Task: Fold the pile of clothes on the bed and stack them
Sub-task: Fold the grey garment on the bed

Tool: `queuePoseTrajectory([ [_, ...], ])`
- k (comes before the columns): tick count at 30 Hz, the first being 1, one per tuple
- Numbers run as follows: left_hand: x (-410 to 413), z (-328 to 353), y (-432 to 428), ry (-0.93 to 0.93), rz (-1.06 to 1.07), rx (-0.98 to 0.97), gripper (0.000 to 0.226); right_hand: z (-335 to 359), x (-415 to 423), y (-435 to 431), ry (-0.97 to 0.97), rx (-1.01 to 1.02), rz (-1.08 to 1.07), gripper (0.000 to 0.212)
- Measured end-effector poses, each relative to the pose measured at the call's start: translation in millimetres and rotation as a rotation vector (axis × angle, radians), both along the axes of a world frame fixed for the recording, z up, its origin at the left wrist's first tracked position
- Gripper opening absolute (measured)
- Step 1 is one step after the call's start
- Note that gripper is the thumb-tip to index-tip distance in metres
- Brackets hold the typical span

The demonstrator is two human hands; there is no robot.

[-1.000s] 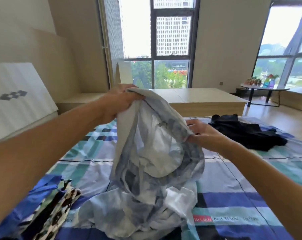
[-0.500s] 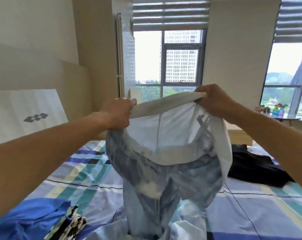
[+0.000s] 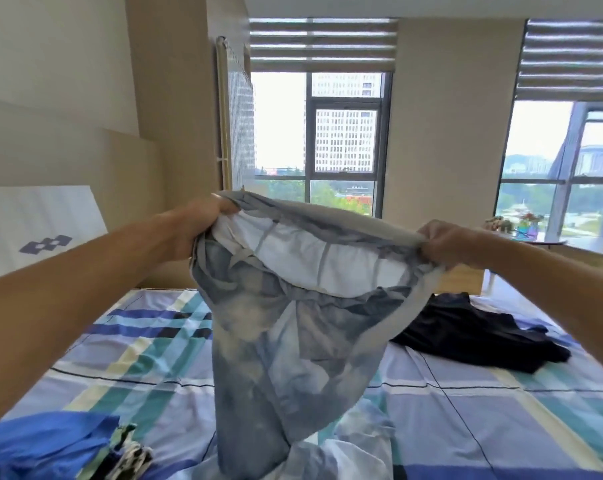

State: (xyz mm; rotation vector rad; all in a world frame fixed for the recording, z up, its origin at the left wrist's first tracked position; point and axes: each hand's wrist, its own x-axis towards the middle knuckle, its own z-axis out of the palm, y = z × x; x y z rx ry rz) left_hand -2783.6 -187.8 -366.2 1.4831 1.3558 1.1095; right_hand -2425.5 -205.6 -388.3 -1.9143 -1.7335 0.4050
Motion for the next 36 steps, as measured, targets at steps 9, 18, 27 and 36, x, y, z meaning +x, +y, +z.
queuePoseTrajectory([
  [9,-25.0,-2.1,17.1,0.059,0.119,0.115,0.029,-41.7,3.7,19.6,0.914,-0.180,0.243,0.050],
  [18,-50.8,7.6,25.0,0.673,0.237,0.384,0.018,-46.9,-21.3,-21.7,-0.553,-0.058,0.517,0.108],
  [27,-65.8,-8.5,12.4,0.665,-0.066,-0.222,0.023,-55.1,-19.4,11.7,0.257,0.393,0.482,0.013],
  [36,-111.9,-53.0,9.0,-0.149,-0.676,-0.075,0.094,-46.2,-27.6,5.2,0.965,0.385,0.358,0.017],
])
